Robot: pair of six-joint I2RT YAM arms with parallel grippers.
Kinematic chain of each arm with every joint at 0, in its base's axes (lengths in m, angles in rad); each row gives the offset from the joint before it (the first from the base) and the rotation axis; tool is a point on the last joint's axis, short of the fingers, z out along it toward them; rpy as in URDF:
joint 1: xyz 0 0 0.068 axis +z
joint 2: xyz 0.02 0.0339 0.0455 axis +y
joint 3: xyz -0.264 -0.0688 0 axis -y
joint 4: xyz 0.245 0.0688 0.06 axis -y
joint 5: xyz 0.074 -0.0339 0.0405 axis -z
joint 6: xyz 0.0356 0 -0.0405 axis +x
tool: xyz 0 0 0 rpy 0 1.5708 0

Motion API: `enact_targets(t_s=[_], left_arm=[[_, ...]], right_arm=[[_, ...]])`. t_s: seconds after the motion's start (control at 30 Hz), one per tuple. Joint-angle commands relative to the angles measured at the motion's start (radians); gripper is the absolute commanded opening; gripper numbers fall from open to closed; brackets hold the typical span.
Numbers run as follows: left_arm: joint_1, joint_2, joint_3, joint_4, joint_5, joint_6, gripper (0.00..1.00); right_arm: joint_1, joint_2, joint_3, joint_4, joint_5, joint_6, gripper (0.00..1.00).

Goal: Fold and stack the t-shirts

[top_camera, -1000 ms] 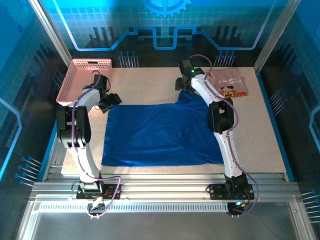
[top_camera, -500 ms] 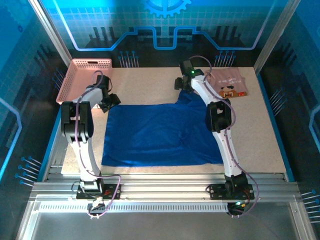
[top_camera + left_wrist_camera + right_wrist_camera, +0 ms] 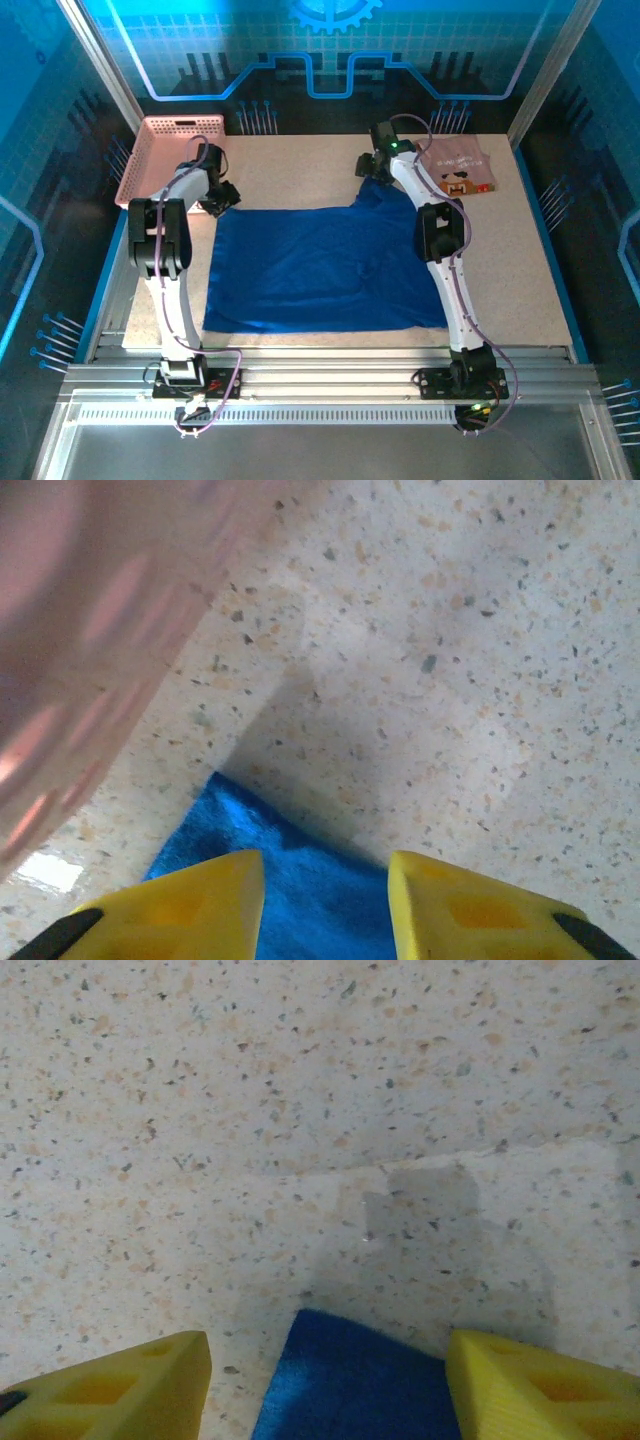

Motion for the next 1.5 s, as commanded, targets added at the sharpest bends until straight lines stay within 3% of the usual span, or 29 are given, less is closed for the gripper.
enact_targets(t_s=[0.0, 0.13, 0.4, 0.67, 0.8, 1.13, 1.4, 1.43, 1.47], left_arm=[[0.007, 0.075, 0.028, -0.011, 0.043, 0.039, 0.33], [0.006, 0.086, 0.026, -0.024, 0.064, 0.042, 0.27], [0.006, 0.089, 0.019, -0.051, 0.065, 0.051, 0.15], [0.007, 0.050, -0.013, -0.038, 0.071, 0.069, 0.00], [0.007, 0.012, -0.031, -0.020, 0.078, 0.078, 0.00], [0.013, -0.103, -0.071, 0.016, 0.073, 0.075, 0.00], [0.016, -0.136, -0.088, 0.010, 0.045, 0.061, 0.00], [0.016, -0.135, -0.093, 0.008, 0.044, 0.054, 0.06], [0.016, -0.132, -0.097, 0.007, 0.043, 0.050, 0.19]], right_arm=[[-0.002, 0.054, 0.047, -0.023, -0.036, 0.016, 0.63], [-0.005, 0.056, 0.043, -0.045, -0.030, 0.009, 0.58], [-0.007, 0.052, 0.043, -0.055, -0.033, 0.003, 0.37], [-0.012, 0.022, 0.034, -0.064, -0.001, 0.041, 0.05], [-0.015, -0.038, -0.005, -0.018, 0.034, 0.067, 0.00], [-0.012, -0.192, -0.087, 0.080, 0.103, 0.030, 0.00], [-0.024, -0.232, -0.146, 0.102, 0.077, 0.013, 0.00], [-0.024, -0.230, -0.150, 0.100, 0.074, 0.017, 0.00], [-0.024, -0.228, -0.155, 0.100, 0.073, 0.020, 0.00]])
